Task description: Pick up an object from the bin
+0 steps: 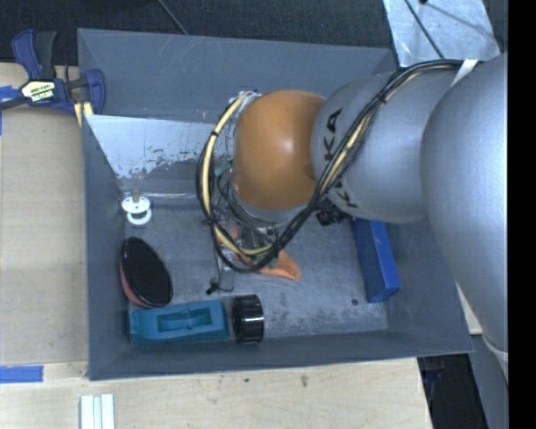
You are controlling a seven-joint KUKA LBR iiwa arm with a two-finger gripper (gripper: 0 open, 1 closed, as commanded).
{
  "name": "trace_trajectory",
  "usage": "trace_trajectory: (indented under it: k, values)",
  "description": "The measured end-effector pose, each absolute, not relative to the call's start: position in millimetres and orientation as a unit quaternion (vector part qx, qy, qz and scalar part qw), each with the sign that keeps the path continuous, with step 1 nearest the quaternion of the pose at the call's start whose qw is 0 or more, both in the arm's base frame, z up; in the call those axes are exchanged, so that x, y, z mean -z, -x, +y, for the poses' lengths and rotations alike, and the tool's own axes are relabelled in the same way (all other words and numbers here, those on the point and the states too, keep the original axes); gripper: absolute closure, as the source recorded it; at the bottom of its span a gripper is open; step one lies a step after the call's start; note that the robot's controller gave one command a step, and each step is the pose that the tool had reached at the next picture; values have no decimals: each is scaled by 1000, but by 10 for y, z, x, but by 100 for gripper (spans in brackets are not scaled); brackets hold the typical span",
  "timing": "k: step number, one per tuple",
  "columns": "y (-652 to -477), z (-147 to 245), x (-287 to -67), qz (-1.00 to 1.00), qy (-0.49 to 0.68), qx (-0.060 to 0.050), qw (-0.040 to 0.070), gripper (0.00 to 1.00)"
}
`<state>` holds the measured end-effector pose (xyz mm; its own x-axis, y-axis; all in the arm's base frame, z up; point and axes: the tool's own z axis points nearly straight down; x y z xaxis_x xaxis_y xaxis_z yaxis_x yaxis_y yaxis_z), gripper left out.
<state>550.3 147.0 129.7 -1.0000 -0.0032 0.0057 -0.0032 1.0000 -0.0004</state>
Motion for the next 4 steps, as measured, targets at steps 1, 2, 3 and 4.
trace_trajectory:
  k: [1, 2, 3, 4]
  values:
    - [-5523, 1464, -1344, -1000, 0, 0, -1, 0]
    - [-5691, 1197, -1543, -1000, 8, 1, -1, 0]
    - [-5832, 1090, -1897, -1000, 7, 0, -1, 0]
    - [-5775, 995, -1455, -1000, 13, 1, -5, 0]
